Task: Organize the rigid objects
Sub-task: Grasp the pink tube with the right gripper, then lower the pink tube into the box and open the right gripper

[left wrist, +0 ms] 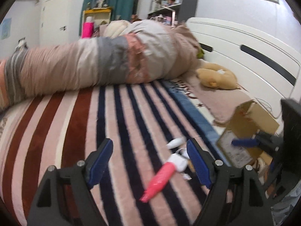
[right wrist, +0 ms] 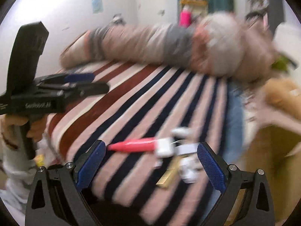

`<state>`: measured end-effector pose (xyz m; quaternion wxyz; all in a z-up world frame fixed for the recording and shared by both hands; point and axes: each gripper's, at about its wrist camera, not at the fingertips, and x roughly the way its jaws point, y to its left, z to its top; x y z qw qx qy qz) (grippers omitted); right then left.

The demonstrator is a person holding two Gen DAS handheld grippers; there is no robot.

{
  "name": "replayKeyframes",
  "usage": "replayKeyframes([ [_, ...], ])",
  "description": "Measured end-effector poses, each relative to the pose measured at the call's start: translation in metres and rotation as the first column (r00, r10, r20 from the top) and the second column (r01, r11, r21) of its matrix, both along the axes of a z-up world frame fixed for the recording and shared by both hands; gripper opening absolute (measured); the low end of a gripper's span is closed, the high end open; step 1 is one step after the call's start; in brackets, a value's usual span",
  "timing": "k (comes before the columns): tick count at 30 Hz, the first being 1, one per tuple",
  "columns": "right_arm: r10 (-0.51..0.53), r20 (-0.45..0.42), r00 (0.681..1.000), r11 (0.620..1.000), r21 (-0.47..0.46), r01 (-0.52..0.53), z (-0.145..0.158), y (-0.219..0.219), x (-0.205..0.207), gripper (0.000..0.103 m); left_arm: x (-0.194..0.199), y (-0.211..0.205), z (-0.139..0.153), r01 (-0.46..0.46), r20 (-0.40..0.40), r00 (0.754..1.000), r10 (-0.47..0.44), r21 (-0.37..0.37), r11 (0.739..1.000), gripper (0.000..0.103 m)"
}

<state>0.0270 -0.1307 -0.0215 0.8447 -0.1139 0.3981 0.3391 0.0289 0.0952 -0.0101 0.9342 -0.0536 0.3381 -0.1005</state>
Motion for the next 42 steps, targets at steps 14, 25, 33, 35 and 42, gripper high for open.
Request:
replayKeyframes([
  [14,-0.048,-0.459,0.887,0.999,-0.039,0.034,-0.132,0.089,0.089,0.079,0.014,0.065,-0.095,-0.129,-0.119,0.986,0.115,-0.117,0.985,0.078],
  [25,0.067,-0.171,0.983,0.964,-0.244,-0.109,-0.121,0.125,0.078,0.028,0.025,0.070,-0.104,-0.097,-0.121,0.990,0.074,-0.199,0.975,0.078],
  [33,0.035,-0.145,0.989,0.977,-0.204,-0.065,-0.114,0.105,0.079,0.027,0.028,0.052,-0.102,-0.009,-0.115,0.993,-0.027,-0.299,0.954,0.078],
  [35,0.073,-0.111,0.991,0.983,-0.161,-0.090,-0.096,0.102,0.068,0.027,0.025,0.045,-0.094,0.076,-0.071,0.991,-0.111,-0.379,0.922,0.078],
  [42,0.170,0.032,0.985,0.985,-0.009,-0.170,-0.023,0.077,0.023,0.027,0.016,0.005,-0.038,0.214,0.022,0.973,-0.229,-0.453,0.865,0.039],
])
